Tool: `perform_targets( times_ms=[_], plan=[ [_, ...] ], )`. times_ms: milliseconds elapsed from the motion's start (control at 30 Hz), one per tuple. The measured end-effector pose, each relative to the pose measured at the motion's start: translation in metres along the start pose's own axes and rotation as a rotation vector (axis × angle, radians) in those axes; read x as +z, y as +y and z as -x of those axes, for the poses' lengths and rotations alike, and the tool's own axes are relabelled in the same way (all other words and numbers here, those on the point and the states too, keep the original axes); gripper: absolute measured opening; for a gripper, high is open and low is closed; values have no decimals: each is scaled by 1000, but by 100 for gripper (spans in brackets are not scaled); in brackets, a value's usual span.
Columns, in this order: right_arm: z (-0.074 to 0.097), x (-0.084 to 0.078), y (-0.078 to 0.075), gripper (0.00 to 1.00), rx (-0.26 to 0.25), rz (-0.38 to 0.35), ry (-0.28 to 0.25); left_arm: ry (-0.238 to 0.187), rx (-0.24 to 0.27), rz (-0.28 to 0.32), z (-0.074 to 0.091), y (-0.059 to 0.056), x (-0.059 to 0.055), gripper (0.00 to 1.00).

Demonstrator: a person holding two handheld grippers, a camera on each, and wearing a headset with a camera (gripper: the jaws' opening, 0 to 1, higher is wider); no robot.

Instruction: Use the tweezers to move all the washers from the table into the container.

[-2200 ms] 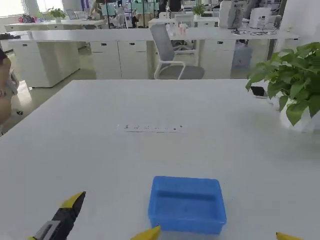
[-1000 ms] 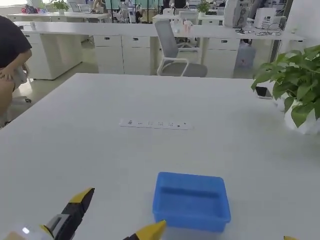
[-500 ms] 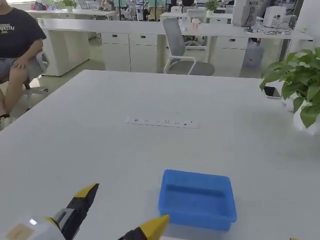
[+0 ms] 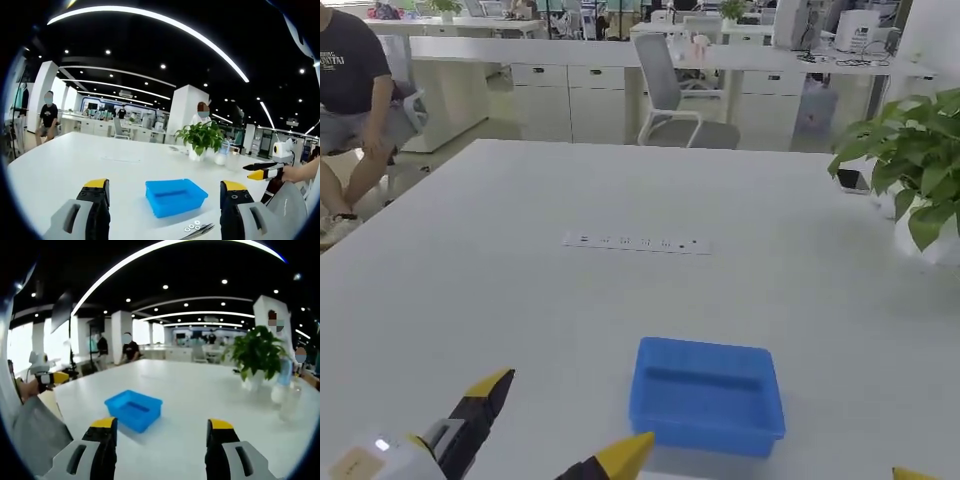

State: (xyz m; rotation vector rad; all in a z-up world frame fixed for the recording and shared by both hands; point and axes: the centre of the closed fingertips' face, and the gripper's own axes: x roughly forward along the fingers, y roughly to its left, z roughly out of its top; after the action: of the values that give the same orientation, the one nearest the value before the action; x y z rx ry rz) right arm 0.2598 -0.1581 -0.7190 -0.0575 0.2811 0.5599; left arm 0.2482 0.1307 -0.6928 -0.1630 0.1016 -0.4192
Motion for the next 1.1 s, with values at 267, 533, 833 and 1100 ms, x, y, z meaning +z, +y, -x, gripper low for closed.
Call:
perform_targets(
  times_ms=[267,533,833,1100],
  plan=[
    [0,-1,0,71,5,8,16,14,0,-28,0,-1,1,89],
    [1,-33,10,68,54,183,258,295,-185,-77,3,-22,-46,78],
    [-15,-28,57,36,281,242,286,461,-379,-166,3,-43,-69,54],
    [-33,-44,82,16,447,372,378,588,-482,-270,-2,-40,-91,42]
  ],
)
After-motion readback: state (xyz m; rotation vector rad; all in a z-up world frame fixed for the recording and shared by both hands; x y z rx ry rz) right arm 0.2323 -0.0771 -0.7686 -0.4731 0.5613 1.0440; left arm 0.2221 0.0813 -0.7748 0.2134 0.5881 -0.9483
